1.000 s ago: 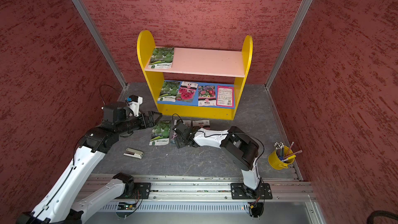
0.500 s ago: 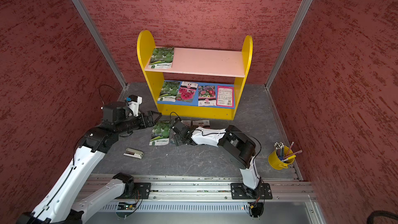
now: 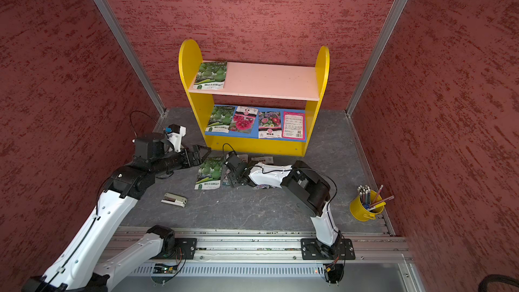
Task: Take the seed bag off the shelf
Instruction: Adjust the seed packet at the center of the board.
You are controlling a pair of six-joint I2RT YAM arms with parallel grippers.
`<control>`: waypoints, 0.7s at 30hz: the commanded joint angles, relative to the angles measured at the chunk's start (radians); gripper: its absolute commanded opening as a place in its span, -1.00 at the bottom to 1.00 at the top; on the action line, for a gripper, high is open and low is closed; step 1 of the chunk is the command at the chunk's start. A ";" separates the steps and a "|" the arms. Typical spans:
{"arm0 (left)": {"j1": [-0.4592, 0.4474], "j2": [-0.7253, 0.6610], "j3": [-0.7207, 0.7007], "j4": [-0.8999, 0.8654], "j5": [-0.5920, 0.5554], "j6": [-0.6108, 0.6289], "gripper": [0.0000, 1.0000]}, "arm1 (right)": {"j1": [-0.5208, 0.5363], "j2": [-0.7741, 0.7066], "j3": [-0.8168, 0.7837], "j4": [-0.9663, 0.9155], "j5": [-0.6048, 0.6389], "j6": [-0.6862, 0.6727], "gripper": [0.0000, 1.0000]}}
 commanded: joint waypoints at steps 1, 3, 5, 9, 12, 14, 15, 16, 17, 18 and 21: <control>0.011 -0.010 -0.009 0.014 0.006 0.012 0.99 | -0.014 0.021 0.034 -0.014 0.034 -0.026 0.49; 0.012 -0.009 -0.010 0.015 0.006 0.012 0.99 | -0.019 0.027 0.041 -0.019 0.035 -0.032 0.49; 0.013 -0.007 -0.011 0.015 0.008 0.012 0.99 | -0.022 0.029 0.050 -0.021 0.034 -0.036 0.49; 0.014 -0.011 -0.010 0.012 0.008 0.013 0.99 | -0.022 -0.006 0.036 -0.008 0.020 -0.038 0.49; 0.019 -0.012 0.004 0.002 0.003 0.018 0.99 | -0.014 -0.063 0.011 0.000 0.004 -0.031 0.49; 0.025 -0.013 0.014 -0.010 -0.003 0.027 0.99 | 0.002 -0.085 0.013 -0.006 0.002 -0.031 0.49; 0.031 -0.013 0.020 -0.018 -0.006 0.031 0.99 | 0.012 -0.088 0.018 -0.011 0.002 -0.031 0.49; 0.035 -0.013 0.025 -0.024 -0.009 0.036 0.99 | 0.020 -0.089 0.025 -0.015 0.001 -0.029 0.49; 0.041 -0.017 0.032 -0.034 -0.016 0.041 0.99 | 0.031 -0.085 0.035 -0.017 -0.003 -0.026 0.49; 0.047 -0.018 0.040 -0.046 -0.026 0.044 0.99 | 0.042 -0.079 0.045 -0.016 -0.003 -0.025 0.49; 0.073 -0.035 0.064 -0.085 -0.049 0.060 0.99 | 0.073 -0.041 0.093 -0.027 -0.005 -0.021 0.49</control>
